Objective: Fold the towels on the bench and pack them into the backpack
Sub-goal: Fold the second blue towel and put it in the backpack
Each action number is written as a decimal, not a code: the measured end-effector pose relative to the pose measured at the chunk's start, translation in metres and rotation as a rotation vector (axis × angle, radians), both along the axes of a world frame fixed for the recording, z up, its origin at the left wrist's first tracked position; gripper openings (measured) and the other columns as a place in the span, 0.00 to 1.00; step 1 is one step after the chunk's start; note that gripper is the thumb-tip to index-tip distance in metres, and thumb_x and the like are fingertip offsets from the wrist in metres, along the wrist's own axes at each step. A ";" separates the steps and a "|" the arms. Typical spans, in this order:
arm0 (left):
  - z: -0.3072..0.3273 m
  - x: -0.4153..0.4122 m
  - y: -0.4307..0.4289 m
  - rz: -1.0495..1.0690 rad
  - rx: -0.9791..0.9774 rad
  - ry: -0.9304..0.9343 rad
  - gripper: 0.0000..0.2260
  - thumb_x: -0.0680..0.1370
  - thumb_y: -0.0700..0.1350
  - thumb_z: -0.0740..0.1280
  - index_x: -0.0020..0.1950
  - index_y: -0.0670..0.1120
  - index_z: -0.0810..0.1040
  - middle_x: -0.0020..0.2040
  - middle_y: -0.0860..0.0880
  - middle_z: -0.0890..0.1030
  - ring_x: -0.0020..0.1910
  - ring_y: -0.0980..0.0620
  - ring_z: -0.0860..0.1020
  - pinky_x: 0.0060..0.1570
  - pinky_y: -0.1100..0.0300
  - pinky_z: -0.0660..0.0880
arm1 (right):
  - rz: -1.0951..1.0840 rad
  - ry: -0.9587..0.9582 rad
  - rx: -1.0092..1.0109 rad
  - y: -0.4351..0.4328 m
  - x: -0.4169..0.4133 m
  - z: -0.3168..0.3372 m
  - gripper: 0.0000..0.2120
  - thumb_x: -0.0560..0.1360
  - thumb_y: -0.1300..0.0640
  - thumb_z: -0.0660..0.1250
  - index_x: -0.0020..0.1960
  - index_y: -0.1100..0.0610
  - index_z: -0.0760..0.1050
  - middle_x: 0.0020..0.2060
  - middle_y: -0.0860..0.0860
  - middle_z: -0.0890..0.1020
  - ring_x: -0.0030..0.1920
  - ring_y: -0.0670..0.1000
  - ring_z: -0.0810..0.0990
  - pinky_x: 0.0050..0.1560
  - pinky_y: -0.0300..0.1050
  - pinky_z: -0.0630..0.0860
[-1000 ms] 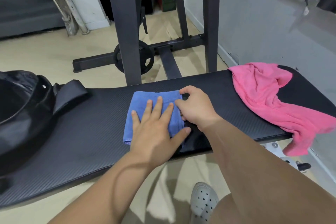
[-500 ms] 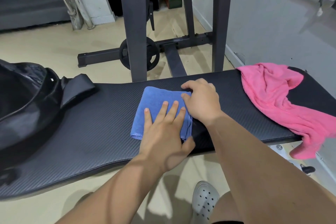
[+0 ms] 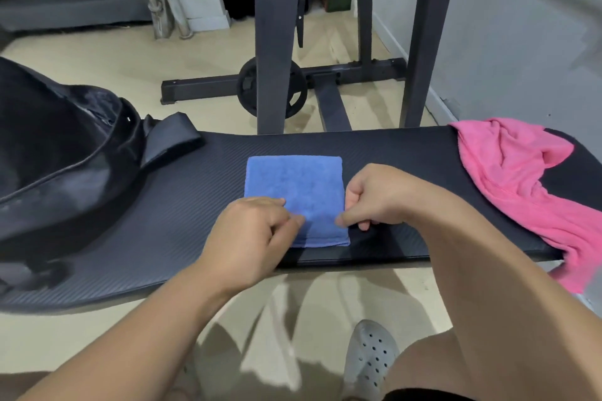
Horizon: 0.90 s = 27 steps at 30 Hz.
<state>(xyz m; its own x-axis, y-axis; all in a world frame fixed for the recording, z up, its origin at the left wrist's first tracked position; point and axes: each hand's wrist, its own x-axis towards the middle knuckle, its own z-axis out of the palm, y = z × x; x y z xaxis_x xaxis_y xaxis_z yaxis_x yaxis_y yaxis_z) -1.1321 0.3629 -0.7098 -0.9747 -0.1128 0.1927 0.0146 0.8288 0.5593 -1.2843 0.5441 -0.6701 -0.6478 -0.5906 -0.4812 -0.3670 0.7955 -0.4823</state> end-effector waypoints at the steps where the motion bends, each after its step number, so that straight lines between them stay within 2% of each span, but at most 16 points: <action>1: 0.001 0.004 -0.005 0.039 0.056 0.035 0.22 0.80 0.56 0.61 0.29 0.47 0.65 0.26 0.50 0.70 0.40 0.43 0.82 0.49 0.61 0.76 | 0.002 0.016 0.002 0.000 0.001 0.002 0.12 0.67 0.50 0.77 0.35 0.58 0.81 0.30 0.49 0.85 0.29 0.43 0.75 0.37 0.42 0.72; 3: 0.004 0.009 -0.011 0.170 0.145 0.094 0.20 0.78 0.53 0.68 0.29 0.46 0.69 0.27 0.49 0.71 0.31 0.49 0.76 0.37 0.57 0.74 | -0.092 0.089 -0.073 -0.001 0.000 0.003 0.18 0.65 0.46 0.79 0.35 0.60 0.79 0.30 0.50 0.83 0.31 0.46 0.75 0.35 0.43 0.71; 4: 0.006 0.009 -0.014 0.237 0.166 0.129 0.18 0.77 0.51 0.71 0.30 0.46 0.72 0.29 0.50 0.74 0.30 0.51 0.74 0.35 0.59 0.71 | -0.180 0.142 -0.155 -0.003 -0.003 0.001 0.21 0.65 0.43 0.80 0.36 0.60 0.78 0.30 0.49 0.81 0.32 0.47 0.75 0.36 0.44 0.71; 6: 0.013 0.003 -0.020 0.336 0.197 0.166 0.11 0.76 0.46 0.74 0.35 0.48 0.76 0.33 0.54 0.78 0.34 0.53 0.75 0.36 0.64 0.70 | -0.348 0.219 -0.344 -0.008 -0.007 -0.004 0.20 0.66 0.39 0.78 0.43 0.54 0.79 0.36 0.45 0.81 0.37 0.47 0.78 0.40 0.45 0.74; 8: 0.020 -0.007 -0.026 0.367 0.220 0.141 0.05 0.75 0.45 0.74 0.43 0.50 0.79 0.40 0.57 0.80 0.41 0.57 0.77 0.44 0.65 0.72 | -0.377 0.220 -0.433 -0.016 -0.008 -0.011 0.24 0.68 0.37 0.76 0.57 0.49 0.78 0.49 0.44 0.81 0.49 0.46 0.79 0.50 0.45 0.76; 10: 0.021 -0.020 -0.035 0.351 0.182 0.048 0.13 0.73 0.47 0.76 0.56 0.51 0.79 0.52 0.56 0.80 0.51 0.56 0.77 0.54 0.63 0.73 | -0.255 0.233 -0.352 -0.023 -0.008 -0.019 0.36 0.67 0.36 0.76 0.71 0.47 0.72 0.63 0.46 0.76 0.62 0.48 0.75 0.63 0.48 0.73; 12: 0.020 -0.034 -0.046 0.303 0.105 -0.072 0.27 0.70 0.52 0.78 0.67 0.52 0.75 0.62 0.53 0.77 0.60 0.52 0.75 0.63 0.56 0.72 | -0.142 0.255 -0.240 -0.028 -0.009 -0.024 0.43 0.66 0.37 0.77 0.76 0.48 0.66 0.70 0.48 0.72 0.70 0.52 0.70 0.70 0.49 0.69; 15: 0.024 -0.052 -0.059 0.200 -0.042 -0.362 0.46 0.65 0.60 0.79 0.79 0.53 0.62 0.75 0.52 0.69 0.73 0.46 0.66 0.72 0.50 0.65 | -0.085 0.240 -0.188 -0.026 -0.016 -0.025 0.45 0.66 0.41 0.79 0.78 0.48 0.64 0.72 0.48 0.70 0.73 0.54 0.67 0.72 0.50 0.66; 18: 0.030 -0.068 -0.066 0.078 -0.200 -0.583 0.55 0.63 0.63 0.79 0.82 0.52 0.53 0.80 0.51 0.61 0.78 0.44 0.59 0.75 0.48 0.62 | -0.024 0.155 -0.159 -0.020 -0.023 -0.022 0.45 0.66 0.46 0.80 0.78 0.46 0.63 0.67 0.45 0.70 0.70 0.51 0.69 0.68 0.47 0.69; 20: 0.035 -0.079 -0.066 0.015 -0.281 -0.620 0.57 0.62 0.64 0.80 0.82 0.51 0.52 0.81 0.51 0.59 0.78 0.44 0.58 0.75 0.46 0.62 | 0.013 0.137 -0.129 -0.018 -0.025 -0.020 0.47 0.66 0.47 0.79 0.80 0.46 0.60 0.68 0.45 0.69 0.70 0.50 0.67 0.67 0.47 0.70; 23: 0.041 -0.094 -0.063 -0.053 -0.398 -0.645 0.57 0.59 0.65 0.80 0.81 0.52 0.56 0.77 0.51 0.65 0.76 0.45 0.61 0.72 0.45 0.66 | 0.028 0.170 -0.106 -0.022 -0.024 -0.020 0.48 0.67 0.49 0.78 0.81 0.46 0.56 0.69 0.45 0.67 0.71 0.52 0.65 0.66 0.49 0.71; 25: 0.045 -0.099 -0.057 -0.075 -0.458 -0.637 0.50 0.58 0.65 0.80 0.75 0.53 0.66 0.68 0.52 0.74 0.68 0.46 0.69 0.64 0.45 0.72 | 0.031 0.197 -0.080 -0.026 -0.021 -0.018 0.48 0.67 0.50 0.77 0.81 0.46 0.57 0.66 0.46 0.68 0.70 0.52 0.66 0.64 0.49 0.73; 27: 0.048 -0.098 -0.051 -0.084 -0.506 -0.573 0.36 0.58 0.63 0.78 0.61 0.53 0.73 0.53 0.54 0.78 0.55 0.49 0.75 0.51 0.49 0.77 | 0.061 0.276 -0.065 -0.029 -0.017 -0.014 0.40 0.68 0.51 0.75 0.77 0.45 0.64 0.61 0.47 0.69 0.66 0.52 0.67 0.60 0.50 0.74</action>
